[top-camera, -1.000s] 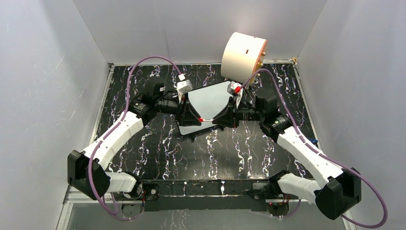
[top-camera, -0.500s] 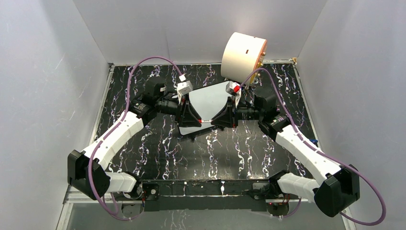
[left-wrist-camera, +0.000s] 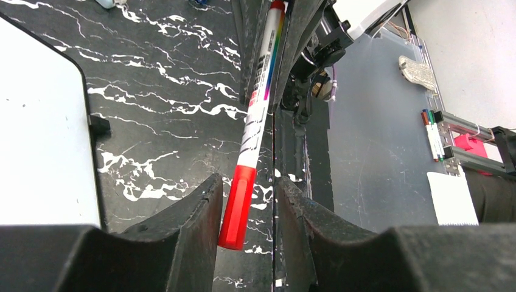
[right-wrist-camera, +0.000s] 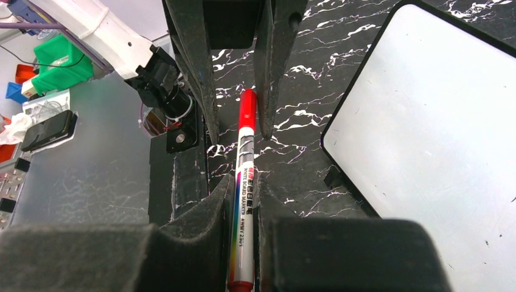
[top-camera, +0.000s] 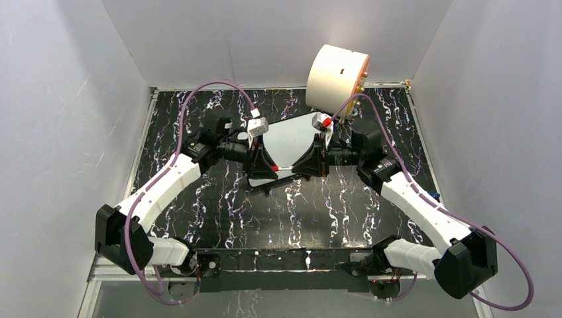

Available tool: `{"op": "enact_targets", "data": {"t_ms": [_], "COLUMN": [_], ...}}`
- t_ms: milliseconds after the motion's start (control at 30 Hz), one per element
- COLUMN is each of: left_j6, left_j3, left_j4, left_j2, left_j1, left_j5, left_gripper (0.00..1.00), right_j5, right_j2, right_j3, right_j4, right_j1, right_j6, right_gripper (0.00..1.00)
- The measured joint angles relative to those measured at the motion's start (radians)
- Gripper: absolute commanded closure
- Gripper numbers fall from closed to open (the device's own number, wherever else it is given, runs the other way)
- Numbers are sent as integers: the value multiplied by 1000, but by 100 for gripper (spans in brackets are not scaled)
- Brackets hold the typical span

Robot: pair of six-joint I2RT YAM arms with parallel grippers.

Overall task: Write a sentence on the whiteboard
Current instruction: Open the whiteboard marker at the center of the board.

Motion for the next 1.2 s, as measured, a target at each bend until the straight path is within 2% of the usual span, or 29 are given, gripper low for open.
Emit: {"op": "enact_targets", "data": {"t_ms": [400,500,667,867,1200], "left_j6": [37,43,66,135,229], "left_j3": [-8,-8,-8,-8,-7], "left_j4": [-26,-32,-40,-89,-180], "left_j2": [13,17,17,3,-43], "left_j1": [-16,-19,-21,-23,-32], "left_j5": [9,11,29,36,-39], "left_gripper": [70,79,100,100,100], "right_j5": [-29,-40,-66,-101,-108], "right_j2": [23,31,32,32,-8], "right_j3": [6,7,7,7,7], "right_j4": [22,23,26,21,-41], "right_j1": [0,0,0,2,-13], "right_j6": [8,9,8,-6,-83], "right_gripper": [100,100,100,100,100]}}
